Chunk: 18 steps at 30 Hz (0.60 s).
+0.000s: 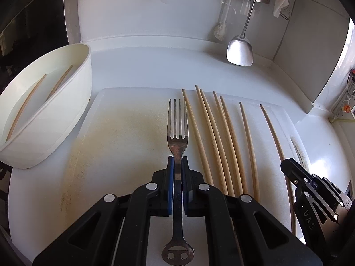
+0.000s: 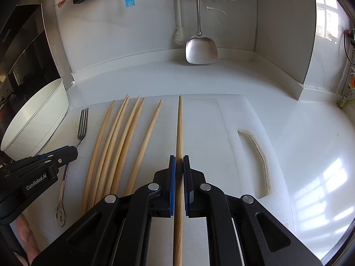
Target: Organize utensils
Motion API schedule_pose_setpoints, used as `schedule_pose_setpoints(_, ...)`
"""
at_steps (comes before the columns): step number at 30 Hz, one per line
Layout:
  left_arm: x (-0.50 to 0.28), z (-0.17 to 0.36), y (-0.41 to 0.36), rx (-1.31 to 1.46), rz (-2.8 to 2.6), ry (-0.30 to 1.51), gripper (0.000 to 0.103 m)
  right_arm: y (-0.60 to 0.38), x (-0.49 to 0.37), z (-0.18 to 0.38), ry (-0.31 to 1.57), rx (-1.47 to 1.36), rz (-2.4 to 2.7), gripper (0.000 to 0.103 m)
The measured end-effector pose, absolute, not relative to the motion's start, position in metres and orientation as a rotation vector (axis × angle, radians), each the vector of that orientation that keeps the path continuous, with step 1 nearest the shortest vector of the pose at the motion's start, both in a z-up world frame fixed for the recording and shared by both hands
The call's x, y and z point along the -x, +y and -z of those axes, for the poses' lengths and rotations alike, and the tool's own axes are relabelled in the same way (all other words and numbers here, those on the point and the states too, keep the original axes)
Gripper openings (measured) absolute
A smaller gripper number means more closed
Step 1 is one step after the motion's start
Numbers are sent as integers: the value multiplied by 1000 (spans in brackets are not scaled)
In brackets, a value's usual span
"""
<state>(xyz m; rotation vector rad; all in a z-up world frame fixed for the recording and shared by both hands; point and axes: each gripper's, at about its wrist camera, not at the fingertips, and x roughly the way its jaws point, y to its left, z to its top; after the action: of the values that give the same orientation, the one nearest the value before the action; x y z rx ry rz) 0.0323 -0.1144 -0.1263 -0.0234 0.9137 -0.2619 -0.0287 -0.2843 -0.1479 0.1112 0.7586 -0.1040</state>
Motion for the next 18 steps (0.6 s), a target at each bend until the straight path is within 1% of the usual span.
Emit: schedule_pose_setpoints(18,-29,74,-96,50,213,827,7,-276,29,101,671,-97,31,6)
